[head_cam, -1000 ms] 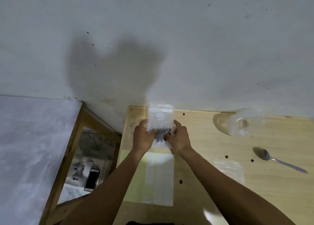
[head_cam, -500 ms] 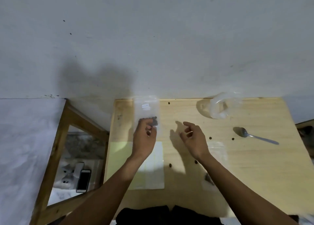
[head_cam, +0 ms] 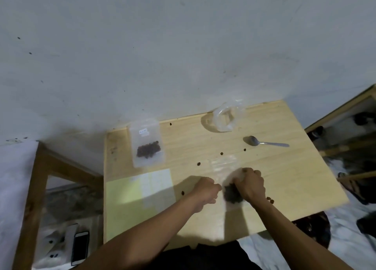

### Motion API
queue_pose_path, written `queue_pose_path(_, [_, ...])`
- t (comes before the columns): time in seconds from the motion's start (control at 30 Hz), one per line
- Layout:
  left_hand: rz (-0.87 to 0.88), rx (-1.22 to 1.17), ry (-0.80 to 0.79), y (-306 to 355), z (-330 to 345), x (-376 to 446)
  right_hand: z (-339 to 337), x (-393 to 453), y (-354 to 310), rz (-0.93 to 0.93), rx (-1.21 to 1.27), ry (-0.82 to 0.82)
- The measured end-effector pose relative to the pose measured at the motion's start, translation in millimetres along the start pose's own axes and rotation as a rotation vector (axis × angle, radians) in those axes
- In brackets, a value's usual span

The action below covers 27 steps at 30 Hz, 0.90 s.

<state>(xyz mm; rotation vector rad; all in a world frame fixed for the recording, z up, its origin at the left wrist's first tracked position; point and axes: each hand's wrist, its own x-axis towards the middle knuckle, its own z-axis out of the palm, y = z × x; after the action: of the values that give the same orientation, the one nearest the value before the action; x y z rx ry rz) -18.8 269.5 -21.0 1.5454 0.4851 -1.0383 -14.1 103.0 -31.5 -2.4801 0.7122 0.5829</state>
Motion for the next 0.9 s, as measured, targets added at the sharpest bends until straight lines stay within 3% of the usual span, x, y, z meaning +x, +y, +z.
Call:
queue_pose_path(0.13, [0.012,-0.054,0.049,-1.9,10.0,-2.2,1.8,-1.9,-1.9,0.104,0.256,0.072])
queue_pose_path(0.23, [0.061,-0.071,0.134,-4.0,10.7,-4.0,-6.1,-5.9,-5.3,0.05,0.503,0.067])
queue_pose_path(0.53, [0.412,-0.149,0.428,27.9,-45.3,-38.3,-20.3,-27.1,-73.1,-0.253,0.748,-0.327])
queue_pose_path(0.77, [0.502,-0.163,0.634,-0.1,-125.9,-78.3,21.9,-51.2,-130.5,-0.333,0.713,-0.479])
queue_pose_path(0.9, [0.514,-0.226,0.817,-34.2,-160.0,-101.7,69.6,-69.0,-131.3,-0.564,0.409,-0.487])
